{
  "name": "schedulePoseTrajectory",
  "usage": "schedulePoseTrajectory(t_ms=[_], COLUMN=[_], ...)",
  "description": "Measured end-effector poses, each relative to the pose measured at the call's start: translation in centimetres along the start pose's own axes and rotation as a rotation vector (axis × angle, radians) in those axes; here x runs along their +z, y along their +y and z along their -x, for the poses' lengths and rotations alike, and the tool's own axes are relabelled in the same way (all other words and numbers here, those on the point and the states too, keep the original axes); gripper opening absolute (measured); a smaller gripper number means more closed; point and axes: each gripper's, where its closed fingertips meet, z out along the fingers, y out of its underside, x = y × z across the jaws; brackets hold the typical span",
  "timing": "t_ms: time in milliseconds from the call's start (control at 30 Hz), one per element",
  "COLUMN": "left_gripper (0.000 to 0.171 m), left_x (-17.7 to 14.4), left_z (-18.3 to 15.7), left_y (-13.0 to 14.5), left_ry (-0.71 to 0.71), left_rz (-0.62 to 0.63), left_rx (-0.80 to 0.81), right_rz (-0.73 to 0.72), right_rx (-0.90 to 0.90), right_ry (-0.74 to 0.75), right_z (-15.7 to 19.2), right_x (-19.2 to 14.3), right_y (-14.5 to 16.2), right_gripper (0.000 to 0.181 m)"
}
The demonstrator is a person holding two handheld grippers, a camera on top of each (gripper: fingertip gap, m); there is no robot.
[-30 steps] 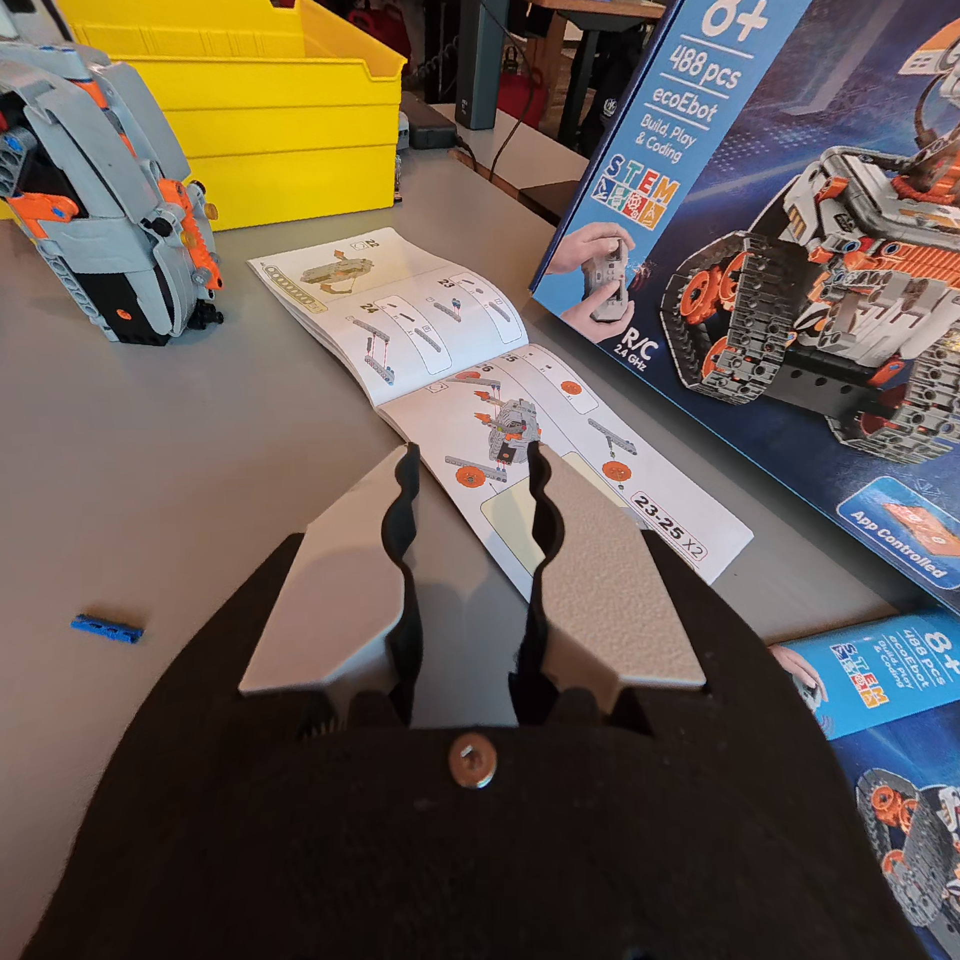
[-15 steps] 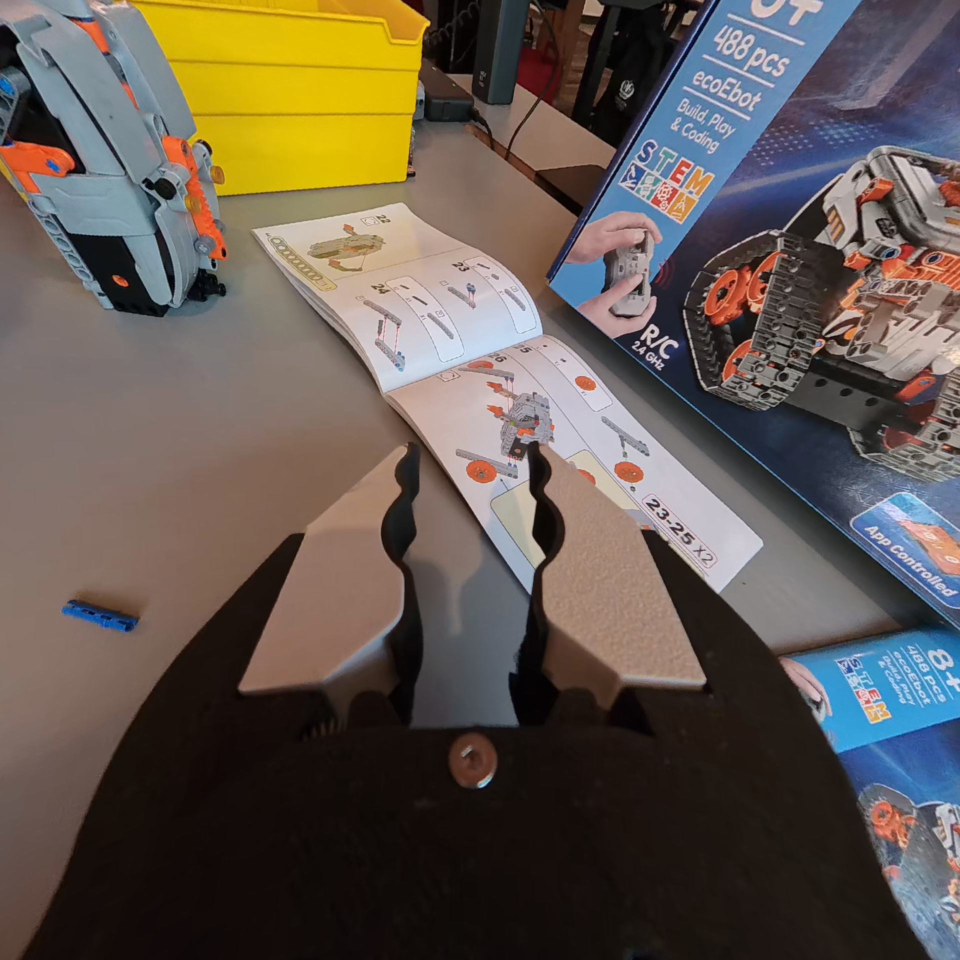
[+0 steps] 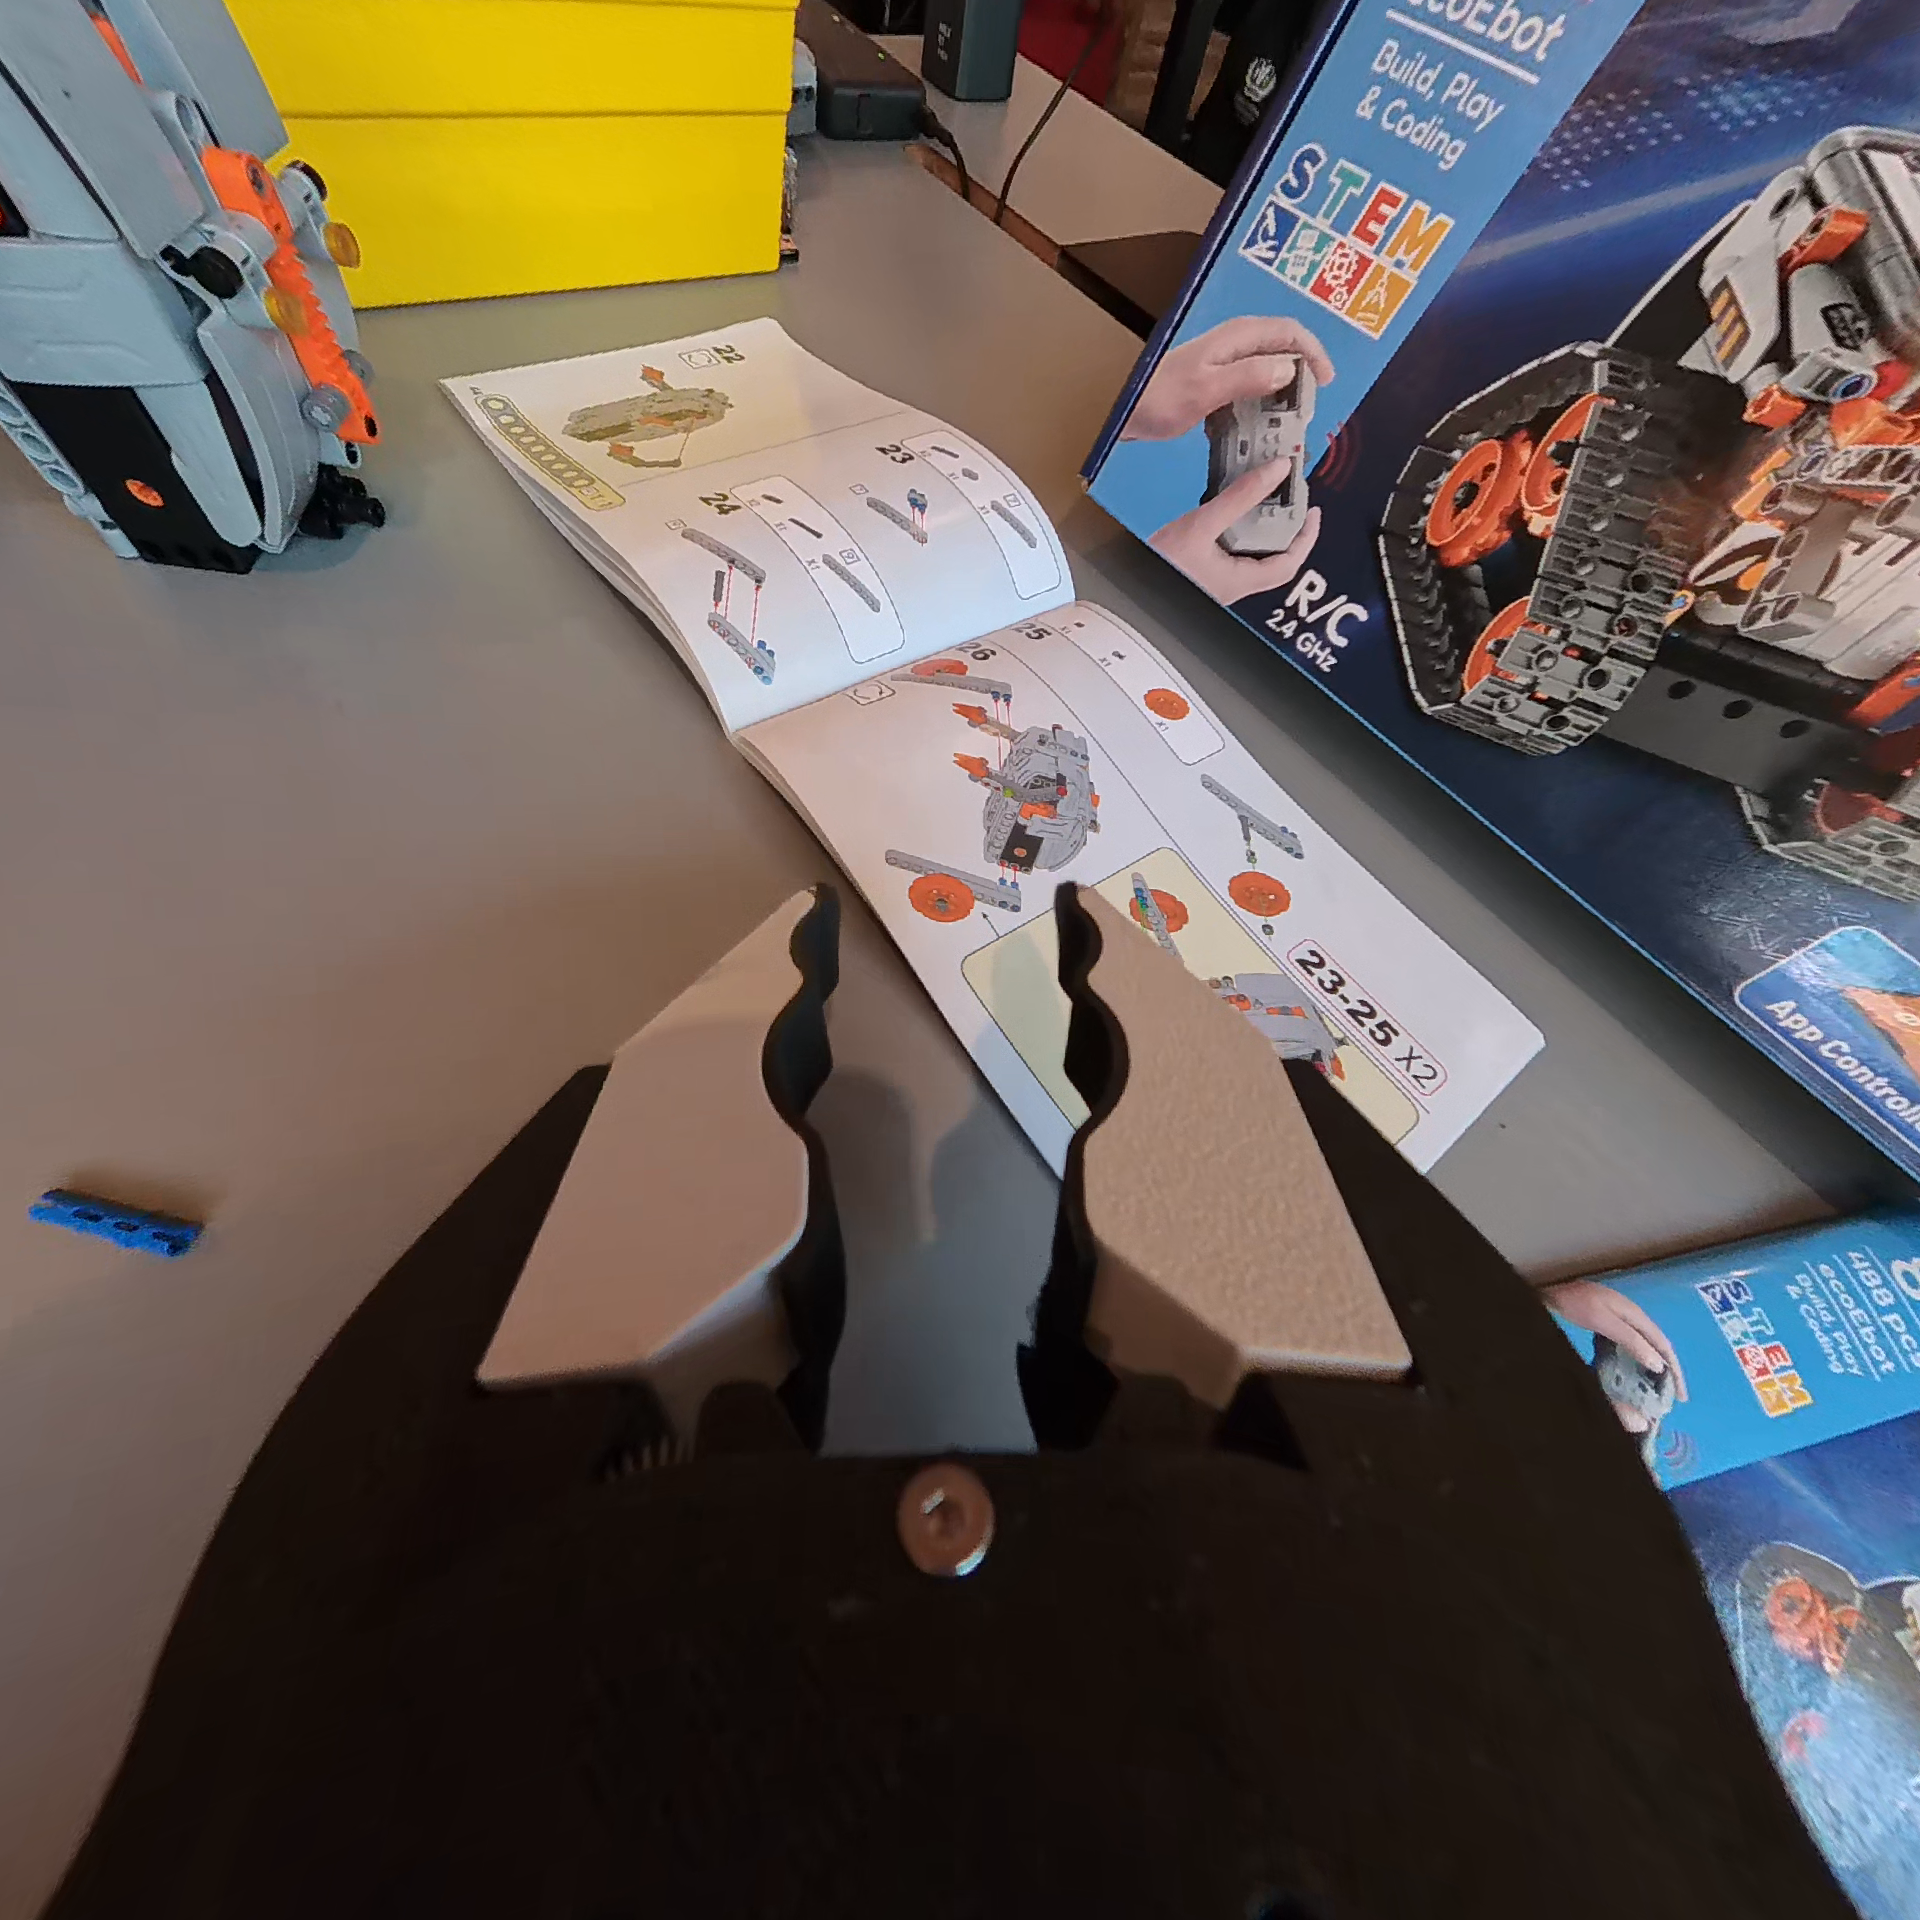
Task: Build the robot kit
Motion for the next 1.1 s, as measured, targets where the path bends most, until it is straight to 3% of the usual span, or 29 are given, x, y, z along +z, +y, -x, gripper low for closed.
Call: schedulePoseTrajectory(t_ms=[67, 200, 267, 333, 400, 467, 600, 733, 967, 1100], left_gripper=[0.033, 0.018, 0.034, 0.04, 0.036, 0.0, 0.0, 0.012, 0.0, 0.0], left_x=[-0.6, -1.8, -0.9, 0.2, 0.4, 0.0, -1.0, -1.0, -0.5, 0.7], left_z=[-1.1, -5.6, -5.5, -5.3, -4.8, -4.3, -2.6, -3.2, -5.8, -4.9], left_y=[0.0, 1.4, 2.2, 1.4, -0.3, -1.5, -2.8, -1.3, -0.3, 0.1], left_ry=[0.053, 0.199, 0.113, 0.041, -0.029, -0.044, -0.056, 0.037, 0.12, 0.013], left_rz=[-0.024, -0.026, 0.012, -0.01, -0.092, -0.151, -0.219, -0.161, -0.171, -0.113], left_rx=[-0.026, 0.049, 0.135, 0.244, 0.321, 0.334, 0.269, 0.197, 0.305, 0.426], right_rz=[-0.002, -0.009, -0.005, 0.0, 0.003, 0.008, 0.009, 0.013, 0.03, 0.034], right_rx=[-0.002, 0.005, 0.009, 0.005, 0.005, 0.005, 0.003, 0.001, -0.017, -0.024], right_ry=[0.005, 0.012, 0.011, 0.013, 0.013, 0.014, 0.016, 0.014, 0.009, 0.009], right_z=[-0.1, -0.4, -0.4, -0.4, -0.4, -0.4, -0.4, -0.3, -0.1, 0.0], right_x=[0.0, 0.0, 0.1, 0.1, 0.2, 0.3, 0.3, 0.3, 0.5, 0.5], right_y=[0.0, -0.1, 0.0, 0.1, 0.2, 0.3, 0.3, 0.4, 0.6, 0.6], right_gripper=[0.041, 0.04, 0.041, 0.041, 0.04, 0.04, 0.04, 0.04, 0.04, 0.04])
